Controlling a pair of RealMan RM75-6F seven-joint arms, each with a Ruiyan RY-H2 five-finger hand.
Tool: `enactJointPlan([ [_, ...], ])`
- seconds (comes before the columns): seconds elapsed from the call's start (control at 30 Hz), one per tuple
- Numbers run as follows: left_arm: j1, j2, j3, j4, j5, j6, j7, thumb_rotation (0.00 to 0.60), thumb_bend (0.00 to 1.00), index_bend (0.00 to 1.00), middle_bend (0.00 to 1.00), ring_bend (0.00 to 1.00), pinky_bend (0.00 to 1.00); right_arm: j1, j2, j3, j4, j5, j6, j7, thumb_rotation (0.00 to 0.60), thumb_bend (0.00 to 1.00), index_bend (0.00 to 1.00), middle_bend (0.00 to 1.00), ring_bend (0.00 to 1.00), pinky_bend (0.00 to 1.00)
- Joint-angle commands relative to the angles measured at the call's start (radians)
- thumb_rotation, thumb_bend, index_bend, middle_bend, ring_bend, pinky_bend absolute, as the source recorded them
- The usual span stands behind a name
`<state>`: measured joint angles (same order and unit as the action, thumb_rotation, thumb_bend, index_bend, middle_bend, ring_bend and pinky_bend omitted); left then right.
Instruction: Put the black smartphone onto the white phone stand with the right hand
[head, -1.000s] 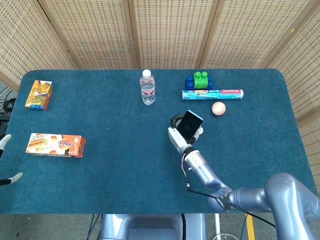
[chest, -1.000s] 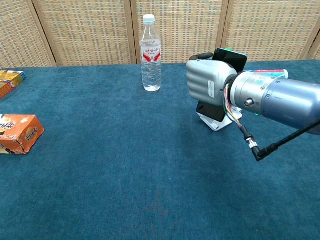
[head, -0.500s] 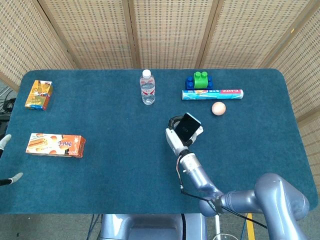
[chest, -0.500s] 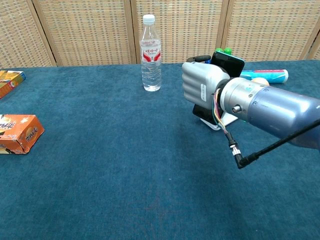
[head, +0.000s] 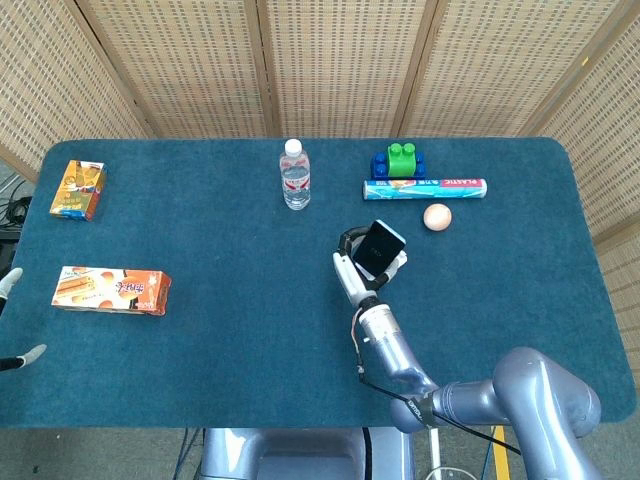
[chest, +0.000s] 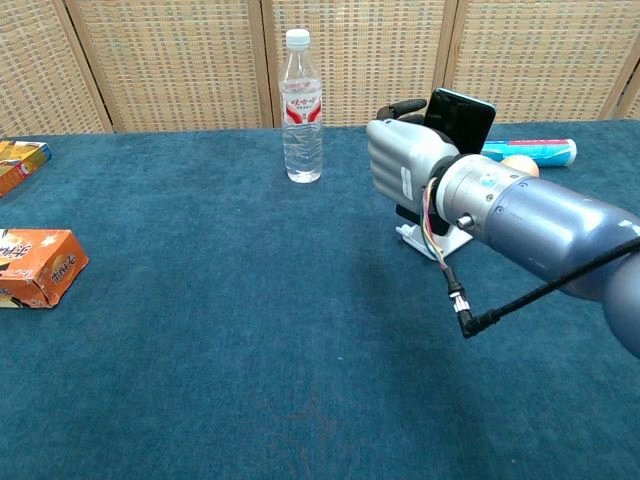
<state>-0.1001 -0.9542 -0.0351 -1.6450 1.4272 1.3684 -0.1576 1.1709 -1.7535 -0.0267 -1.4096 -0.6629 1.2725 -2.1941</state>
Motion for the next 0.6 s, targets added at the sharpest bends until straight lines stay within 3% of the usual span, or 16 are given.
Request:
enactJointPlan([
  [0.03, 0.000, 0.001, 0.000, -0.002, 0.000, 0.000, 0.002, 0.600, 0.00, 0.00, 0.00, 0.00, 0.00, 0.000, -0.013, -0.007, 0.008, 0.001, 0.009, -0.006, 0.600, 0.44, 0.49, 0.56, 0.59, 0.42],
  [0.43, 0.000, 0.003, 0.000, 0.001, 0.003, 0.002, -0.012, 0.600, 0.00, 0.00, 0.00, 0.00, 0.00, 0.001, -0.068, -0.040, 0.062, -0.015, 0.009, -0.007, 0.600, 0.44, 0.49, 0.55, 0.59, 0.42],
  [0.6, 0.001, 0.004, 0.001, 0.003, 0.002, 0.001, -0.016, 0.600, 0.00, 0.00, 0.00, 0.00, 0.00, 0.000, -0.070, -0.044, 0.071, -0.025, 0.011, 0.001, 0.600, 0.44, 0.48, 0.45, 0.56, 0.42],
])
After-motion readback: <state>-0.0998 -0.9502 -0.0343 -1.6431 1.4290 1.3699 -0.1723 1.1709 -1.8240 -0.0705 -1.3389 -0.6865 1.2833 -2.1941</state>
